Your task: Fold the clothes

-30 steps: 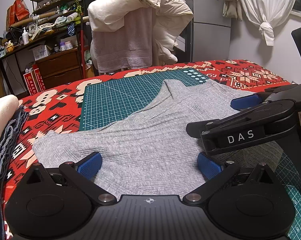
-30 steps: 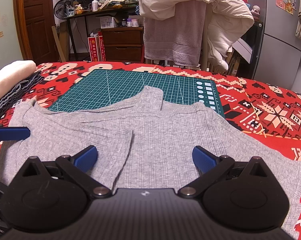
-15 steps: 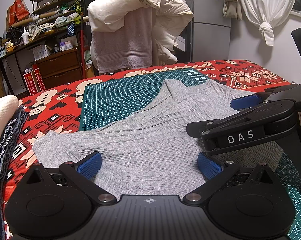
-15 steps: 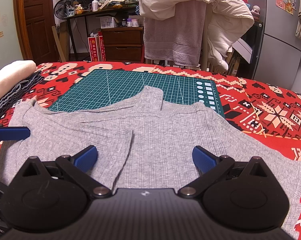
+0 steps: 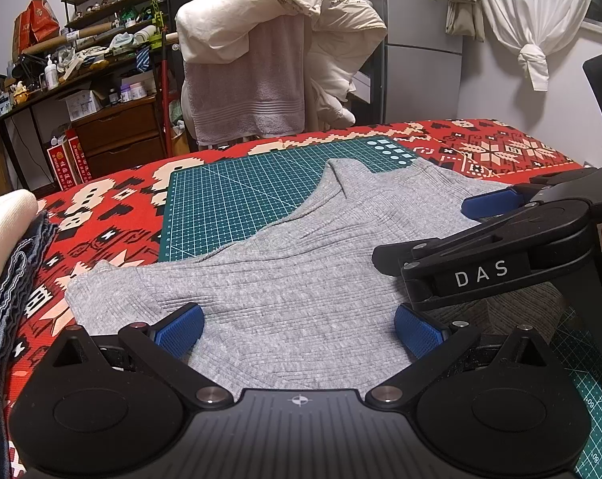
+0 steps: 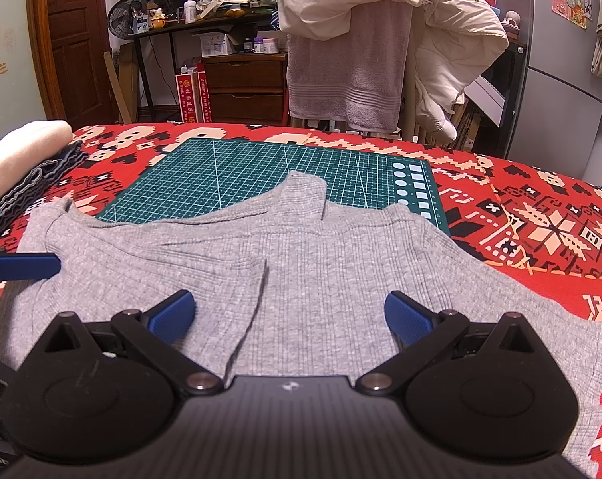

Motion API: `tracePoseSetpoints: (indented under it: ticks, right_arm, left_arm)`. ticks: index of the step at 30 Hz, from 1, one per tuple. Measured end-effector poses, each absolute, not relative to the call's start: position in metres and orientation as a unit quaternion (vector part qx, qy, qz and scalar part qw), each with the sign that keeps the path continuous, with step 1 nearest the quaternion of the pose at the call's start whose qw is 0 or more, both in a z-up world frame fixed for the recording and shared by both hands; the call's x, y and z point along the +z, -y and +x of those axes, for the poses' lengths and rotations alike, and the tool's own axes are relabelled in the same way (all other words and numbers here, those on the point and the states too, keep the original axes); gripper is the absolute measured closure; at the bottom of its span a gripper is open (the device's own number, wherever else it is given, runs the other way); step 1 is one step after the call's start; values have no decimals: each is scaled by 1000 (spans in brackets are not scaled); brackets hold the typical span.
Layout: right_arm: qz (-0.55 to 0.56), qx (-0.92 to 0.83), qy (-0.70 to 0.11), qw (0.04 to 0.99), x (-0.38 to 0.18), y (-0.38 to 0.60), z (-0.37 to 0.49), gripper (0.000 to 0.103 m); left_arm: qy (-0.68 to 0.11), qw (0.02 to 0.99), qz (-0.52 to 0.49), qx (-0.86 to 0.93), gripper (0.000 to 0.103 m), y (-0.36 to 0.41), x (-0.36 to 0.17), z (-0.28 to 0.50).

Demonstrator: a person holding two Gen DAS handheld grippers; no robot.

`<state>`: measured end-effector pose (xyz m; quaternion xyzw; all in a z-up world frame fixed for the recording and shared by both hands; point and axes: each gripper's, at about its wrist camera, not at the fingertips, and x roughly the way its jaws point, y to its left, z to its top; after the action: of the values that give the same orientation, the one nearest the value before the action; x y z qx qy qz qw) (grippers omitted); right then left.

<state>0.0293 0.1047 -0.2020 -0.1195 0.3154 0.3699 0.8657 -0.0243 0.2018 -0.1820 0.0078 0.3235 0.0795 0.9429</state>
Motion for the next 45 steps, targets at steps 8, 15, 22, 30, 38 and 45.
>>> tracePoseSetpoints:
  ticks: [8,15,22,30,38,45]
  right_arm:
    - [-120,369,-315,866,-203,-104,30,0]
    - [-123,366,-315,867,-202,-105,29,0]
    - [-76,366,-293,880,-171,-79,27,0]
    - [-66,355,-284,888,-147,-80,17,64]
    - [-58,345,-345,871,-158,-107,36,81]
    - [-70,341,-375,859,-172,-123,42,99]
  left_arm:
    - [-324,943,8,80,0,-202,-182,-24]
    - [-313,944,4,107,0,-197,-179,-29]
    - [-275,956,-42,98,1,-203,-133,-60]
    - [-271,950,-119,98,50,-288,-109,-74]
    - [-299,929,-213,53,92,-350,-133,-57]
    - [-320,917,-236,44,92,-366,-154,-52]
